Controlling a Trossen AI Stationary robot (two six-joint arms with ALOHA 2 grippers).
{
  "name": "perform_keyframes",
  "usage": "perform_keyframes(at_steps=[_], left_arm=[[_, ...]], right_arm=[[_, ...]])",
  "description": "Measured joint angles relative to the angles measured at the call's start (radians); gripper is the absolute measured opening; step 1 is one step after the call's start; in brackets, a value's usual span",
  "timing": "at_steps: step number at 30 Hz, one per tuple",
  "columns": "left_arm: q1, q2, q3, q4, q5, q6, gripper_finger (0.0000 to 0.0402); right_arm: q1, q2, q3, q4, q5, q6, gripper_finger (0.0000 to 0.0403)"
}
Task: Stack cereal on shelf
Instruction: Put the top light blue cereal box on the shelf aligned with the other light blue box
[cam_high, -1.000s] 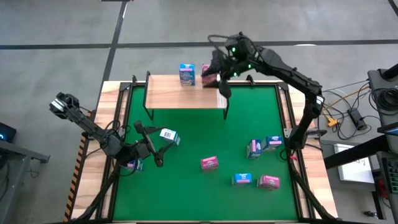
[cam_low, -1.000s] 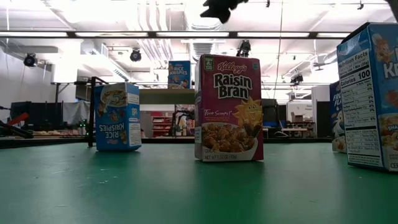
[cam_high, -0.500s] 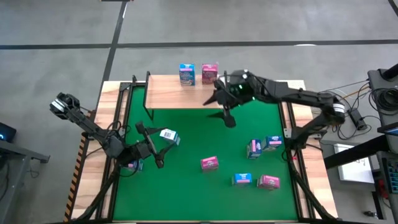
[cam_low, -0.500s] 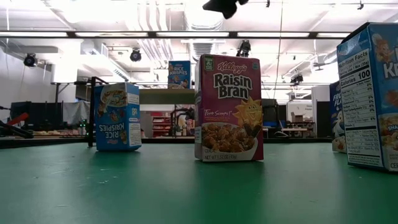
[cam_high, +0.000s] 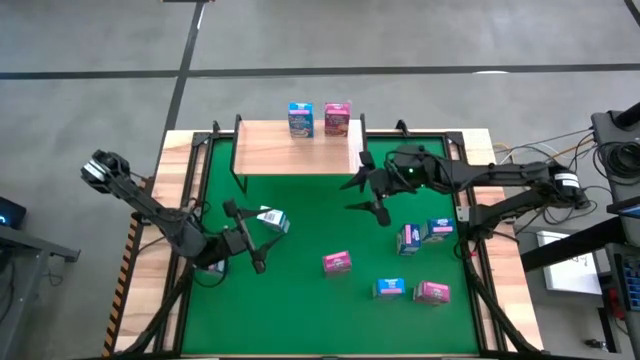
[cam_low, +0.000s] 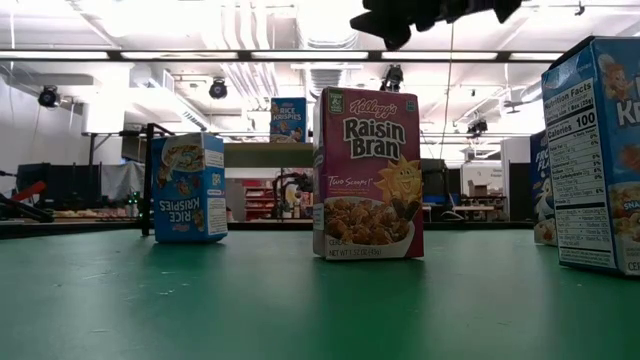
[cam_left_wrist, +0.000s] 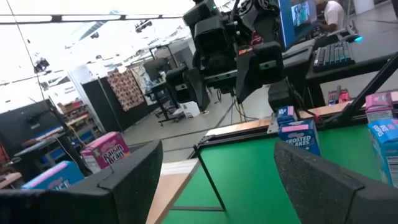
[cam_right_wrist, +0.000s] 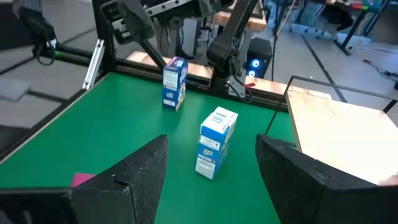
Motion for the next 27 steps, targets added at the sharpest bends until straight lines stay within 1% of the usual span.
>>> perform_keyframes(at_steps=[6, 10, 16, 27], left_arm=[[0.001, 0.019, 0.000, -0.002, -0.032, -0.036, 0.0291], [0.011, 0.029, 0.000, -0.002, -0.034, -0.058, 0.0291], [0.048, 0.054, 0.000, -0.033, 0.016, -0.113, 0.0291], [0.072, 0.074, 0.006, -0.041, 0.019, -0.123, 0.0291]], right_arm=[[0.000, -0.024, -0.060, 0.054, 0.000, 0.024, 0.0231], [0.000, -0.024, -0.082, 0.087, -0.003, 0.023, 0.0231], [0.000, -0.022, -0.112, 0.136, -0.008, 0.011, 0.0231], [0.000, -0.022, -0.112, 0.140, -0.008, -0.002, 0.0231]])
